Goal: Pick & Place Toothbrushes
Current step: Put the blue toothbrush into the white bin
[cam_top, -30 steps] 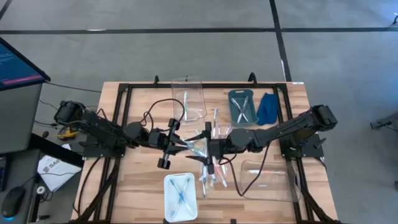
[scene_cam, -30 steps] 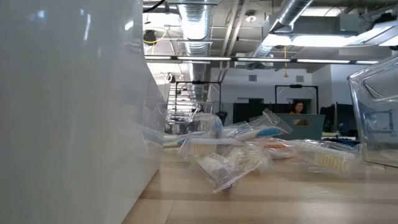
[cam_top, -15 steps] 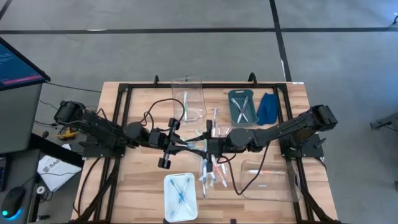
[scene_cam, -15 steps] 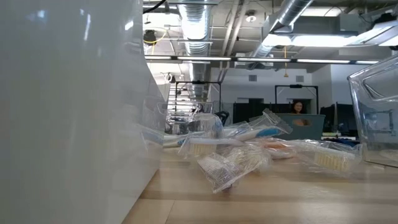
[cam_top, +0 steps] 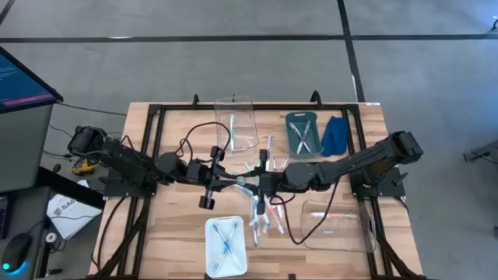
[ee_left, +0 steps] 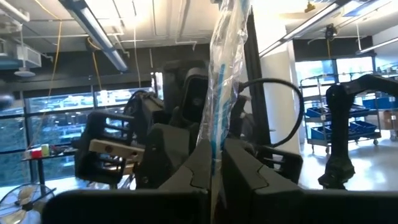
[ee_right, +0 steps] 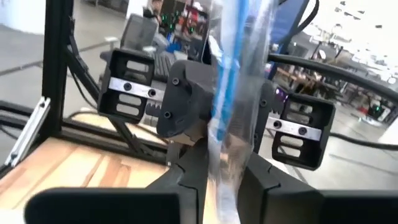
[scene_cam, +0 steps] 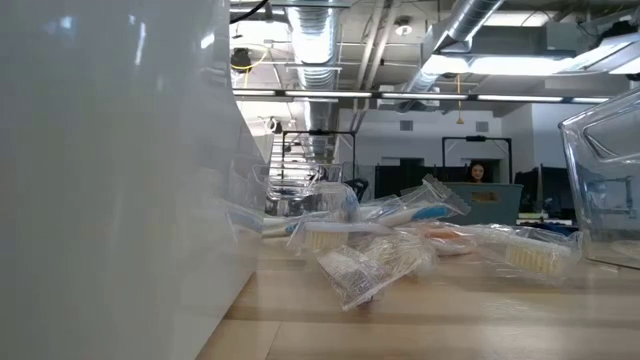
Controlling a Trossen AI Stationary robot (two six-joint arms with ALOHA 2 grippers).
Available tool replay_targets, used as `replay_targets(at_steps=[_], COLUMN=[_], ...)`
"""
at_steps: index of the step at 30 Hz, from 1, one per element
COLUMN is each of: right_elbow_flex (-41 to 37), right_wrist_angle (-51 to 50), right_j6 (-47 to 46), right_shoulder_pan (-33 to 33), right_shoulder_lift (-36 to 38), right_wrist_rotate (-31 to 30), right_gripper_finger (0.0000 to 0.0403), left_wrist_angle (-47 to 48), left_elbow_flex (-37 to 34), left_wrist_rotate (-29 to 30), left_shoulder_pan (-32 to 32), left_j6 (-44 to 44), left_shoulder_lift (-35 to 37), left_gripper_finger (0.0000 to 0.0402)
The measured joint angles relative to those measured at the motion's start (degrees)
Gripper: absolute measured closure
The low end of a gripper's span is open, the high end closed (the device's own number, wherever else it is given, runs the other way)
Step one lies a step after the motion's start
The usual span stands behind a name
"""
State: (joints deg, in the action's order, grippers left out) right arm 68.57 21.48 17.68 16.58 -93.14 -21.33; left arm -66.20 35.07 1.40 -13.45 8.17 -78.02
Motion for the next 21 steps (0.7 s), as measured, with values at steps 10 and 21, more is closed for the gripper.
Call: replay_targets(at_steps=[10, 21], right_elbow_flex=[6.1, 8.0], right_wrist_angle=[-17.1, -21.4], right_j6=[-0.2, -2.6], right_shoulder_pan=[2.1, 5.9], right_shoulder_lift=[-0.2, 1.4], right_wrist_rotate=[-1.9, -13.7], right_gripper_finger=[0.0393, 0.0394], left_wrist_angle=[0.1, 2.3], left_elbow_flex=[0.1, -0.5], left_wrist_rotate=[0.2, 3.7], left_shoulder_pan=[-0.8, -2.6], left_j6=[-0.1, 0.1], left_shoulder_lift=[0.0, 3.4], left_gripper_finger=[0.0340, 0.0338])
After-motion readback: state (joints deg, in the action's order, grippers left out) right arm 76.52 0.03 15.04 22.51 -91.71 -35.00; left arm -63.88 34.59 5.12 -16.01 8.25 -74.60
